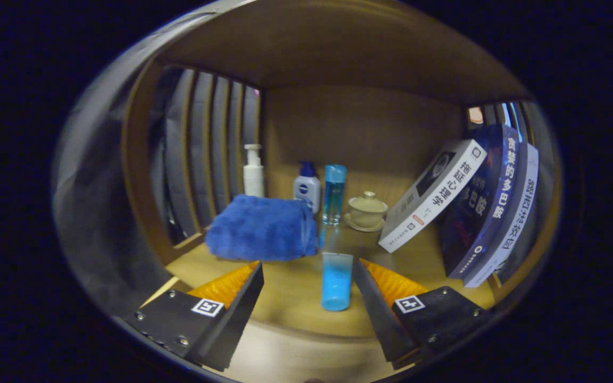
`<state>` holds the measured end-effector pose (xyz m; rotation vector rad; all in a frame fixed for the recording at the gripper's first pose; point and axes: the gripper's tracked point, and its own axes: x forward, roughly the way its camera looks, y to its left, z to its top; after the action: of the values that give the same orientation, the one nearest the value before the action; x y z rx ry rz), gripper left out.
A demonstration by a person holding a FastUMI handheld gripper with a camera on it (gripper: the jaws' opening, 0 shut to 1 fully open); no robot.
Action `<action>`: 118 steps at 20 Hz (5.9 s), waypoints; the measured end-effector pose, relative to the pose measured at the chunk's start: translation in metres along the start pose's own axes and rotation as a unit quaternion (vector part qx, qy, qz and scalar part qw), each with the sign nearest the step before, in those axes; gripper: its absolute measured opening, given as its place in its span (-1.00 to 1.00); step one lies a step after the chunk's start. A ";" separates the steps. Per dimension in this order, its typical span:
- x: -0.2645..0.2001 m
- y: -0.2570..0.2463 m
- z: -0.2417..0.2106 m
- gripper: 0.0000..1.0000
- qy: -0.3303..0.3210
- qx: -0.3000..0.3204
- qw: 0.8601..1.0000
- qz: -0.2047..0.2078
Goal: Pull open the drawer, take out the items inside it, and place them on the countertop above the cabinet.
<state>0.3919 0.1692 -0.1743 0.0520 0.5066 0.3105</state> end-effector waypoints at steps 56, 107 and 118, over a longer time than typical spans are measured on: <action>-0.199 -0.010 -0.199 0.97 -0.031 -0.066 0.979 -0.190; -0.016 -0.058 -0.138 0.94 -0.053 -0.060 0.980 -0.183; -0.109 -0.049 -0.087 0.93 -0.106 -0.050 0.980 -0.160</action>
<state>0.2737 0.0871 -0.2052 -0.0921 0.2807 0.0143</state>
